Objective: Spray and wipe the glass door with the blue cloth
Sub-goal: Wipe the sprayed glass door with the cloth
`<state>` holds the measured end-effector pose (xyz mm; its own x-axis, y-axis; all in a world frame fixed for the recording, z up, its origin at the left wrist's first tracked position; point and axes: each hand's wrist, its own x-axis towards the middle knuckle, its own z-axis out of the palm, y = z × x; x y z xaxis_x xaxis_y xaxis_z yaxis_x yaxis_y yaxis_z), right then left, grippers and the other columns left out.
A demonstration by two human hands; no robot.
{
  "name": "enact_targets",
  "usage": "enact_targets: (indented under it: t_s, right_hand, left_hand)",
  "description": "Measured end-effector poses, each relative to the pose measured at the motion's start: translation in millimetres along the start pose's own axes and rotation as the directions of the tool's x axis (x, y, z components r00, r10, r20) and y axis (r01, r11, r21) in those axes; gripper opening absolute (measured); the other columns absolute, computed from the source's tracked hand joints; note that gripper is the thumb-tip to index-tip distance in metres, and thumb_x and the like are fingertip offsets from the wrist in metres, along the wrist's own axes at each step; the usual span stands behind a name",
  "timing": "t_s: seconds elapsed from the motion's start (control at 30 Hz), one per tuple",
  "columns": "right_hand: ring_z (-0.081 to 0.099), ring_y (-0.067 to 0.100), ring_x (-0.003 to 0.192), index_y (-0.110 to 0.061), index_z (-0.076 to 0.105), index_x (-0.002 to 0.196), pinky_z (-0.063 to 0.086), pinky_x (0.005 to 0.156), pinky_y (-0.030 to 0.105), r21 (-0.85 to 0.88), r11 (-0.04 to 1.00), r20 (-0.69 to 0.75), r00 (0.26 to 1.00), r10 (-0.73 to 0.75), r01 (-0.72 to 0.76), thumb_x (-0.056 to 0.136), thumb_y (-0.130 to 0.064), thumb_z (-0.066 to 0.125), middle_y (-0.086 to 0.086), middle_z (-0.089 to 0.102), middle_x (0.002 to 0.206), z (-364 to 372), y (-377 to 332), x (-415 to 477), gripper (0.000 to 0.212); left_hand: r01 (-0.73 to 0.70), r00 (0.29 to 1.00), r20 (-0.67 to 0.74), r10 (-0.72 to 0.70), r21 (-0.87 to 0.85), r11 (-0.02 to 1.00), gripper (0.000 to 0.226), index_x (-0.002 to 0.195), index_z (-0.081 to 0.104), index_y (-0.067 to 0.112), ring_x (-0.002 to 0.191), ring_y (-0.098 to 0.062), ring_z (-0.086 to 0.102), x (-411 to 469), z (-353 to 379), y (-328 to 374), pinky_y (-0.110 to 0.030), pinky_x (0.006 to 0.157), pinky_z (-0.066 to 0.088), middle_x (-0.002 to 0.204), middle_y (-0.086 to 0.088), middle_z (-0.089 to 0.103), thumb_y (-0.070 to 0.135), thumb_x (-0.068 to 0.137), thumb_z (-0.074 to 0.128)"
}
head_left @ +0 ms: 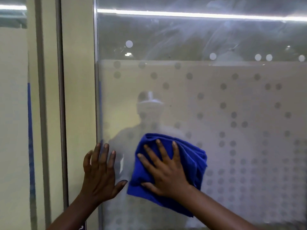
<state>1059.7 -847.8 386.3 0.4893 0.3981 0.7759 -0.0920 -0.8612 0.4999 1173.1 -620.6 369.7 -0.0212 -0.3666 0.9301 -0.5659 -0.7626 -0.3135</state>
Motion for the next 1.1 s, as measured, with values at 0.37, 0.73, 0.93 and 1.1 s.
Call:
enact_targets:
  t_s: [0.37, 0.73, 0.93, 1.1]
  right_hand:
    - [-0.002, 0.045, 0.148, -0.019, 0.021, 0.15, 0.01, 0.107, 0.074, -0.098, 0.835, 0.196, 0.812, 0.55, -0.542, 0.079, -0.084, 0.013, 0.008, -0.002, 0.165, -15, 114, -103, 0.097]
    - [0.002, 0.045, 0.147, -0.021, 0.009, 0.155, 0.004, 0.108, 0.073, 0.004, 0.747, 0.011, 0.747, 0.664, -0.664, 0.076, -0.08, 0.03, 0.012, 0.008, 0.164, -42, 99, 36, 0.101]
    - [0.0, 0.045, 0.148, -0.024, 0.02, 0.154, -0.001, 0.109, 0.075, -0.001, 0.956, 0.012, 0.956, 0.294, -0.294, 0.071, -0.082, 0.042, 0.007, 0.012, 0.163, -13, 15, 28, 0.104]
    - [0.008, 0.041, 0.149, -0.028, 0.03, 0.151, 0.006, 0.11, 0.072, -0.062, 0.991, 0.019, 0.993, 0.116, -0.115, 0.075, -0.083, 0.042, 0.006, 0.027, 0.159, 8, 16, -32, 0.095]
  left_hand:
    - [-0.016, 0.999, -0.033, 0.017, 0.04, 0.999, 0.091, 0.145, 0.022, -0.002, 0.148, -0.045, 0.011, 2, 4, 4, -0.069, 0.112, 0.011, 0.164, -0.02, 0.003, 0.068, 0.088, 0.034]
    - [-0.016, 0.997, -0.073, 0.021, 0.062, 0.998, 0.093, 0.146, 0.021, -0.003, 0.146, -0.046, 0.019, 2, 4, 4, -0.075, 0.107, 0.019, 0.154, -0.031, 0.022, 0.063, 0.085, 0.045]
    - [-0.009, 0.996, -0.084, 0.011, 0.022, 1.0, 0.092, 0.144, 0.021, -0.003, 0.149, -0.04, 0.014, 2, 1, 4, -0.073, 0.108, 0.017, 0.161, -0.024, 0.011, 0.065, 0.086, 0.042]
    - [0.004, 0.995, -0.104, -0.003, 0.011, 1.0, 0.094, 0.151, 0.012, 0.001, 0.15, -0.039, 0.012, 2, 2, 2, -0.072, 0.109, 0.017, 0.165, -0.017, 0.004, 0.064, 0.087, 0.038]
